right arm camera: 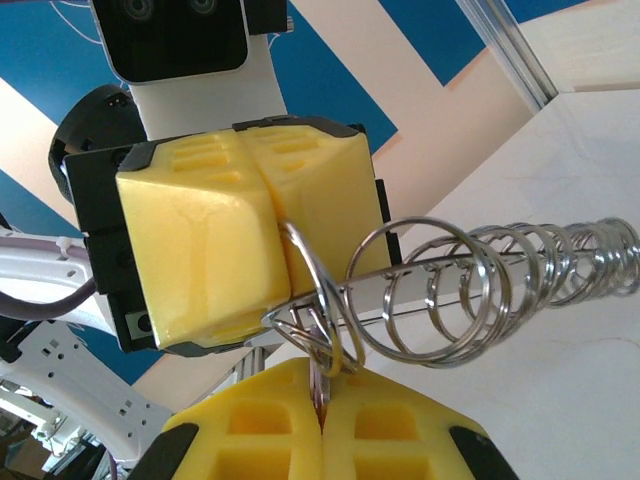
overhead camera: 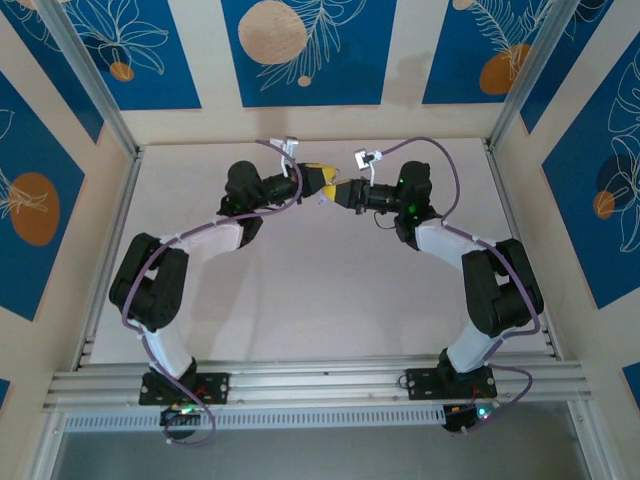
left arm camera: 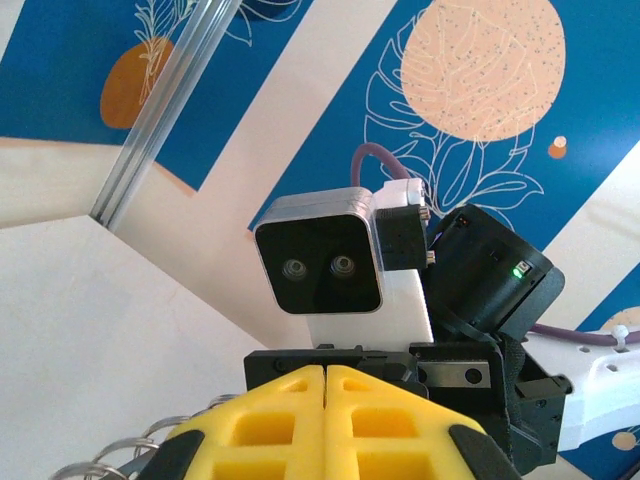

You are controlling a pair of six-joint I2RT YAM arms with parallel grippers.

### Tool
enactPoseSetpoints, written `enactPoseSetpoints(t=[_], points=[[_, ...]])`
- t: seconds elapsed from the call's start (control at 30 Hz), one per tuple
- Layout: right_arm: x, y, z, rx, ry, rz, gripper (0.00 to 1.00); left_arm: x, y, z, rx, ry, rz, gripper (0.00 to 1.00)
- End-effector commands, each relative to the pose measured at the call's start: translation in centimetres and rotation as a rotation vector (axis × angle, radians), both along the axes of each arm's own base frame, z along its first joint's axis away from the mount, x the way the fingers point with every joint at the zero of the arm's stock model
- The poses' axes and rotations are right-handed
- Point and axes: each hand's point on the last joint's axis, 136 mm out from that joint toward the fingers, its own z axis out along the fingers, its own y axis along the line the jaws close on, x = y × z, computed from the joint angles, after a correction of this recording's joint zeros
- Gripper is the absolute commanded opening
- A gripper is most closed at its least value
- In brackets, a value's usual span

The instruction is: Put the keys on the keyring

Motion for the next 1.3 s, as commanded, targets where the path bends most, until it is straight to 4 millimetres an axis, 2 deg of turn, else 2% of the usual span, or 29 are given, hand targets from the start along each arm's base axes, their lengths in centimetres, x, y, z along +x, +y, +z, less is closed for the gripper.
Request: enactPoseSetpoints(t=[0.0, 0.43, 1.0, 1.27], points=[[-0.7, 1.5, -0.7, -0.02, 0.024, 0.049, 0.0, -2.4, -0.8, 3.3, -0.064, -0.097, -0.047, 0.0], [0.0, -0.8, -1.3, -0.013, 0.073, -0.033, 0.0, -1.7, -0.5, 3.7, -0.123, -0.081, -0.005, 0.0], [1.1, -2.1, -1.5, -0.004, 0.122, -0.14, 0.0, -0.5, 0.3, 3.7, -0.297, -0.033, 0.209, 0.0], [0.1, -1.5, -0.7, -0.002, 0.107, -0.077, 0.0, -0.3, -0.3, 3.2, -0.316, -0.015, 0.225, 0.0]])
